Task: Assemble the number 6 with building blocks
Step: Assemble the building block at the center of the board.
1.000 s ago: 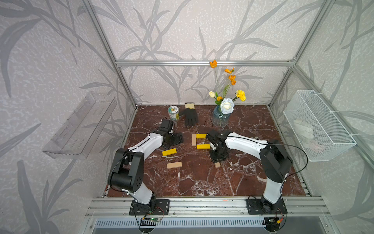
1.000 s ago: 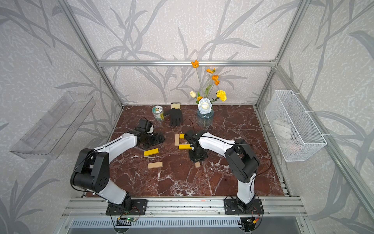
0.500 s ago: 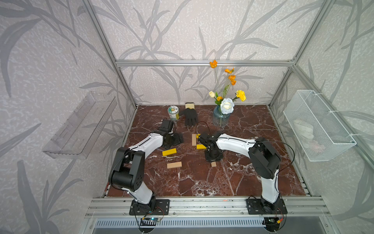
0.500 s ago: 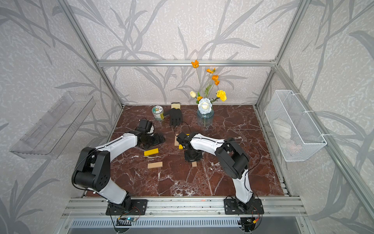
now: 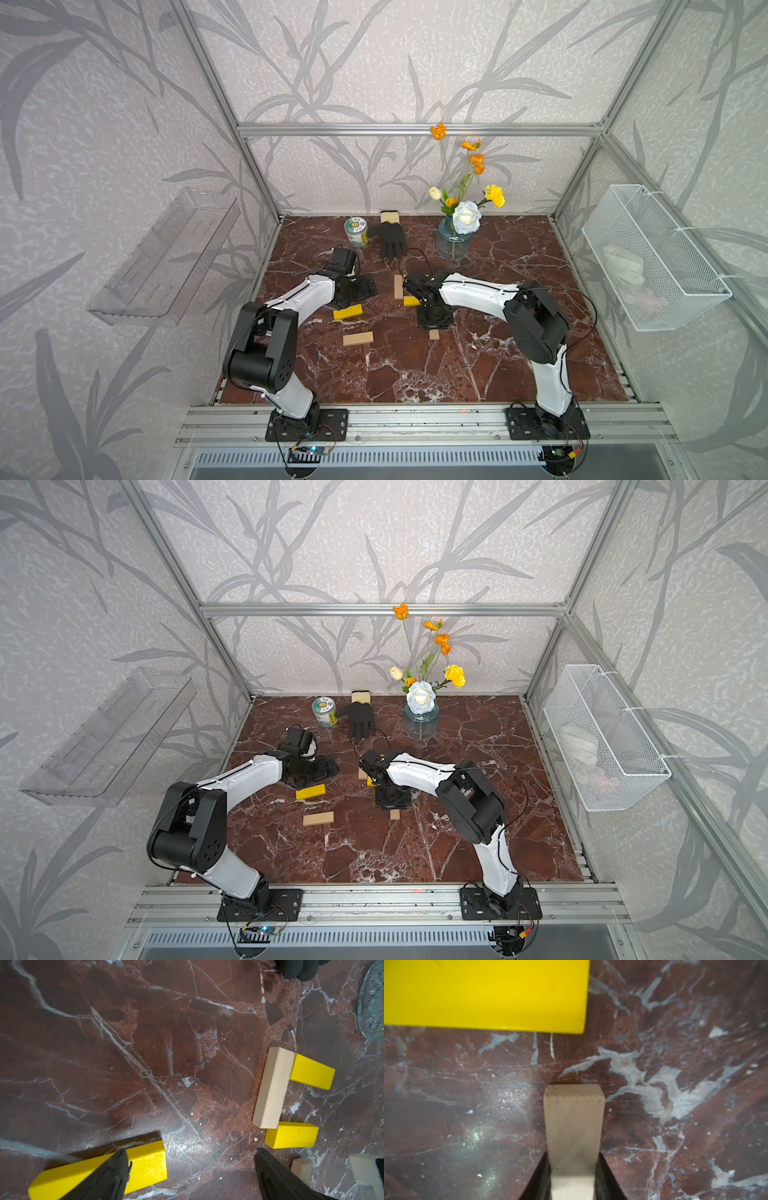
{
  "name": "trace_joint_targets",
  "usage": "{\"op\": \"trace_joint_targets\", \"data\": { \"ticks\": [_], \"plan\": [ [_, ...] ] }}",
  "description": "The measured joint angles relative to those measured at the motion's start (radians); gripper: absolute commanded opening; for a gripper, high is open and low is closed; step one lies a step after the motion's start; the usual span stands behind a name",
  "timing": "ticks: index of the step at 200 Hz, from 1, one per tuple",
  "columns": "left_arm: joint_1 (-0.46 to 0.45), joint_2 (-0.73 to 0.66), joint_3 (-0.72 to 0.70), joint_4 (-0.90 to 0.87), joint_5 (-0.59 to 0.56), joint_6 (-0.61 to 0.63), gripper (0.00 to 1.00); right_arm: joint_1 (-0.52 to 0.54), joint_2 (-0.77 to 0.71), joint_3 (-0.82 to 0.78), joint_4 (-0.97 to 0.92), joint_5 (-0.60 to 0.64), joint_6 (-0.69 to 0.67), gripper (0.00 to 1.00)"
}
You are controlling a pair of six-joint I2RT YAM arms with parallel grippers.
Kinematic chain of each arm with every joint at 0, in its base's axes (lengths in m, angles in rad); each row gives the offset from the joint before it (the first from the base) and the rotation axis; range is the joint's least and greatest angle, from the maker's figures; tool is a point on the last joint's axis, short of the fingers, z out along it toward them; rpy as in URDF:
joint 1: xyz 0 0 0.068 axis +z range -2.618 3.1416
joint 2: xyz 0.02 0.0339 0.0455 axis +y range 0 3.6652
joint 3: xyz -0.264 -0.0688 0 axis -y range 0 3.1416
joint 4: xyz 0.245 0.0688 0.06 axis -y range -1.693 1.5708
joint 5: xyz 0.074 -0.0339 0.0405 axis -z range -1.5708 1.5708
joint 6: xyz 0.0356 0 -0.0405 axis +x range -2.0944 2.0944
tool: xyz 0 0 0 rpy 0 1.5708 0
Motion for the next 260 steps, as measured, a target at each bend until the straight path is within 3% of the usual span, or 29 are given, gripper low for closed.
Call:
{"op": "trace_joint_targets", "data": {
  "ticks": [260],
  "plan": [
    [0.008,-0.013,-0.008,-0.003,0.006,0.045,0.96,0.0,0.072,0.109,-0.019,0.035,0.021,0.0]
  ]
}}
